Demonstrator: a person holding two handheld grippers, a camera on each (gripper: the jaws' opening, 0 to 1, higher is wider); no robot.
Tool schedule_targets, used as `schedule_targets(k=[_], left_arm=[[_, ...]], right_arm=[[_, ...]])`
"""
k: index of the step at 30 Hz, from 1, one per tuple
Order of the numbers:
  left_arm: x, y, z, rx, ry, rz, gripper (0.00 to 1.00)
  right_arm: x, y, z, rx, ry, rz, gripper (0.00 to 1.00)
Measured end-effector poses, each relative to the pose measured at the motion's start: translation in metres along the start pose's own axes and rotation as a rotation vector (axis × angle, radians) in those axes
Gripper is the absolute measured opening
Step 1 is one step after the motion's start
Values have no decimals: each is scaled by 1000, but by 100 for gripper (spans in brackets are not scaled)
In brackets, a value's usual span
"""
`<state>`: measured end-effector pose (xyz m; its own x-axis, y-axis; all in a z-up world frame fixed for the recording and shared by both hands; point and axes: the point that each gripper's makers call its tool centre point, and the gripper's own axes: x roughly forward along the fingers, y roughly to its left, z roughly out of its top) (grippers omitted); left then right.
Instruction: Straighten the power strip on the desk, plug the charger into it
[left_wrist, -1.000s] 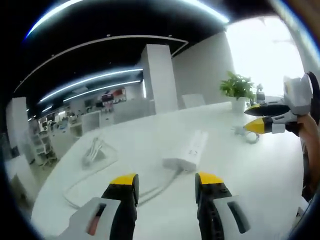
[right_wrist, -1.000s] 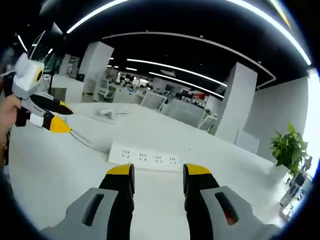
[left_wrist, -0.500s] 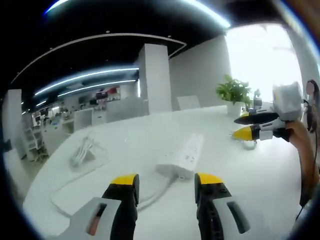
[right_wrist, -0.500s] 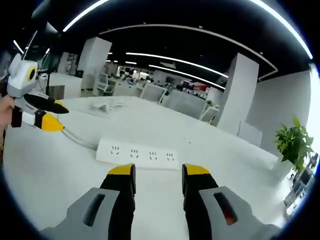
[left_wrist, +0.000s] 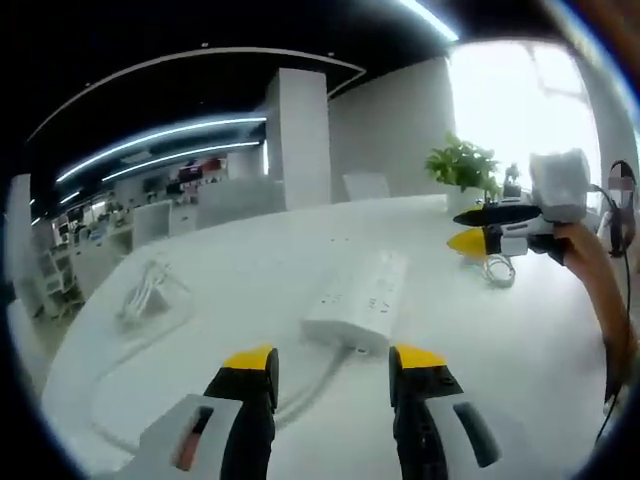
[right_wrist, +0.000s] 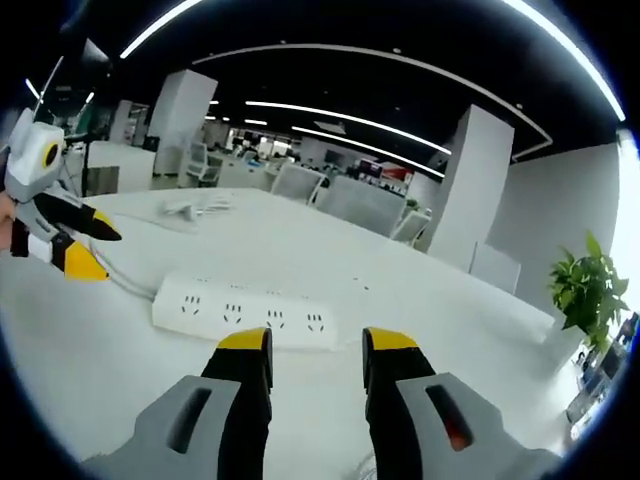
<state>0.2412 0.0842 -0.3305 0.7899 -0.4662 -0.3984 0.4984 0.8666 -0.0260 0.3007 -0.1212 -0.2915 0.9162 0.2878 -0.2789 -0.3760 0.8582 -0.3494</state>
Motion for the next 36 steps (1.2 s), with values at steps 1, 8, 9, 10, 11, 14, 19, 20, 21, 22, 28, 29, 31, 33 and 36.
schedule_targets(k=[1,8,9,10,11,14,19,20,21,22,28,29,31,33,36], left_arm=[[1,-2,0,6,3,-5,45],[9,-7,5,36,7,-29,43],[10,-8,7,31,1,-34,43],[10,-9,7,25,-2,-36,42],[10,-10,6,22,-2,-39,42],[15,-14,6,10,-4,-57,42],[20,-11,11,-14,-24,-63,42],[21,-11,13,-21,-31,-68,41],[23,-11,15,-27,-39,-73,41],[25,-10,18,-32,-48,-78,41],[35,-13,19,-12,-73,-88,40],[36,-14,17,-3,-73,-94,40],[39,-16,15,5,-73,-104,40],[41,-17,14,8,-74,-119,40],[44,-20,7,-2,-65,-145,40]], right_arm=[[1,0,0,0,1,3,35],[14,-12,16,-24,-15,-11,35],[16,-14,17,-26,-15,-9,35],[18,-15,18,-25,-15,-7,35],[20,-16,19,-22,-14,-6,35],[25,-20,20,-19,-14,-8,35],[33,-25,15,-35,-4,-15,35],[35,-25,14,-33,-3,-14,35],[37,-26,12,-29,1,-12,35],[39,-28,10,-23,2,-11,35],[52,-37,-5,-4,-1,-10,32],[55,-38,-9,-1,2,-2,32],[57,-38,-12,4,4,10,32],[60,-31,-17,6,-7,57,33],[63,-22,-25,-22,0,114,34]])
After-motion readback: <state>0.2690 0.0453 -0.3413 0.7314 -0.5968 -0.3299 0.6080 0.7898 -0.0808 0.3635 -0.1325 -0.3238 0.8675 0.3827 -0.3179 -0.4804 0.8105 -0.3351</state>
